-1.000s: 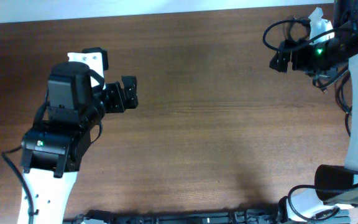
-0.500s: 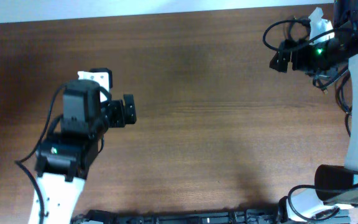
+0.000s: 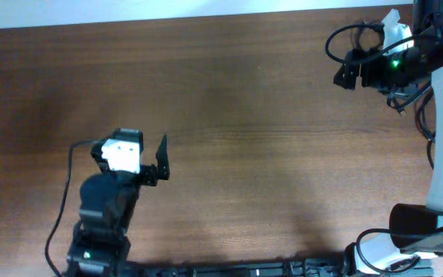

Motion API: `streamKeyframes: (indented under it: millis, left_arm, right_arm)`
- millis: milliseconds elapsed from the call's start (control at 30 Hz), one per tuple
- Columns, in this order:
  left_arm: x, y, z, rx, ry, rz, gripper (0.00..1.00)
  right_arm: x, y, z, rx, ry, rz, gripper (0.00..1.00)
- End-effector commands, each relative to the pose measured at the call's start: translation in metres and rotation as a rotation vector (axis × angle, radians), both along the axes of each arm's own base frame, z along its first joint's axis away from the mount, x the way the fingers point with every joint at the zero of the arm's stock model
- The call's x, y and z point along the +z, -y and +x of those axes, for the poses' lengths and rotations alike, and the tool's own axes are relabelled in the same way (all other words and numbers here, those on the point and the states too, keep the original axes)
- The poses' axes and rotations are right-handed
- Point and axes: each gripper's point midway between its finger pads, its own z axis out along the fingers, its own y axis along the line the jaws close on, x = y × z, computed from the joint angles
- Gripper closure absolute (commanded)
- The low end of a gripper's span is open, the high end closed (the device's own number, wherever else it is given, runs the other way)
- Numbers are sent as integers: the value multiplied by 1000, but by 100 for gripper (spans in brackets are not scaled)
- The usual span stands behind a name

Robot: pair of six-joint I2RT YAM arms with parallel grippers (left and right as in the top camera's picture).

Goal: Untangle cables

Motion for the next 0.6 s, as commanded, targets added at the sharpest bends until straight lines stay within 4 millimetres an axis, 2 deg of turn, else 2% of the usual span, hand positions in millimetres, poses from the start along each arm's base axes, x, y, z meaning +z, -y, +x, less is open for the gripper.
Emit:
streamKeyframes:
  millis: [0, 267, 567]
  left_arm:
    - [3, -6, -9, -1, 113, 13, 1]
    - [6, -17, -24, 15, 206, -6, 1]
    - [-10, -21, -37, 24, 278, -14, 1]
  right_arm:
    - [3, -3, 2, 1, 8, 12, 1]
    - [3, -3, 2, 1, 8, 12, 1]
    - [3, -3, 2, 1, 8, 12, 1]
